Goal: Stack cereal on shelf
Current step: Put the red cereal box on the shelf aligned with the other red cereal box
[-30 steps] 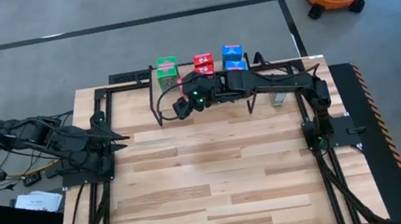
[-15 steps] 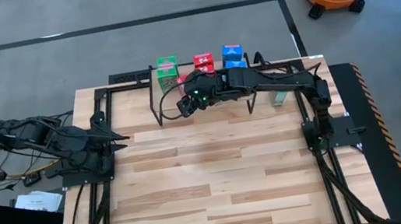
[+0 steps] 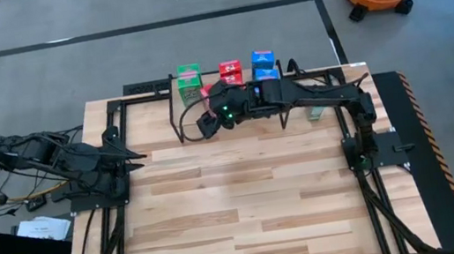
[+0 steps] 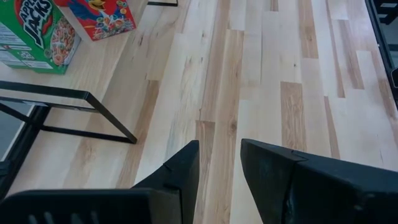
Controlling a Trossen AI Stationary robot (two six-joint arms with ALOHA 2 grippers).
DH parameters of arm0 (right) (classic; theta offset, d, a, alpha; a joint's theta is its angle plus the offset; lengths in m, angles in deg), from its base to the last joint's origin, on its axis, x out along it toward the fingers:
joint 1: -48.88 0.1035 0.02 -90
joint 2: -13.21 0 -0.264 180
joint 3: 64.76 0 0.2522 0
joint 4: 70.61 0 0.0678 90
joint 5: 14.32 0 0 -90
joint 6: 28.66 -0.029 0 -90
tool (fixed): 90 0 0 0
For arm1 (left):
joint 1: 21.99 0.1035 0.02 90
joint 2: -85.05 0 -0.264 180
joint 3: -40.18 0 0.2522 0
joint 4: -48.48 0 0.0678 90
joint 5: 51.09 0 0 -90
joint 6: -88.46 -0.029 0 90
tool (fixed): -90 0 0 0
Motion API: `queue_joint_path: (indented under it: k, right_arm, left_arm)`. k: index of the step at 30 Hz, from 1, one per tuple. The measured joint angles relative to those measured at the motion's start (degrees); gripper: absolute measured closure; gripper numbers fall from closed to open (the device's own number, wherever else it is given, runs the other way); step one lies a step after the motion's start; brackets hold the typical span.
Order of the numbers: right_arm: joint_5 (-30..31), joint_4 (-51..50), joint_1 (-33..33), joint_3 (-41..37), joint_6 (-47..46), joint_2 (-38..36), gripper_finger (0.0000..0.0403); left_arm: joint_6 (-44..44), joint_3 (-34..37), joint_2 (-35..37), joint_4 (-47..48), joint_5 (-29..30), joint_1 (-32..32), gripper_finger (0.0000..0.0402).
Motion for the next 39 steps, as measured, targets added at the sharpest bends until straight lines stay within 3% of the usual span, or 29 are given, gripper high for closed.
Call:
queue_joint_path:
  k: [14, 23, 39]
  right_arm:
    - [3.0, 6.3, 0.1, 0.0, 0.5, 5.1, 0.0112]
    - [8.0, 5.5, -0.3, 0.0, 0.5, 5.2, 0.0112]
    - [8.6, 0.4, -1.0, 0.0, -1.0, 4.6, 0.0112]
  left_arm:
    - [0.3, 0.0, 0.0, 0.0, 0.0, 0.0, 0.0294]
    - [0.4, 0.0, 0.0, 0.0, 0.0, 0.0, 0.0294]
    - [0.3, 0.0, 0.0, 0.0, 0.0, 0.0, 0.0294]
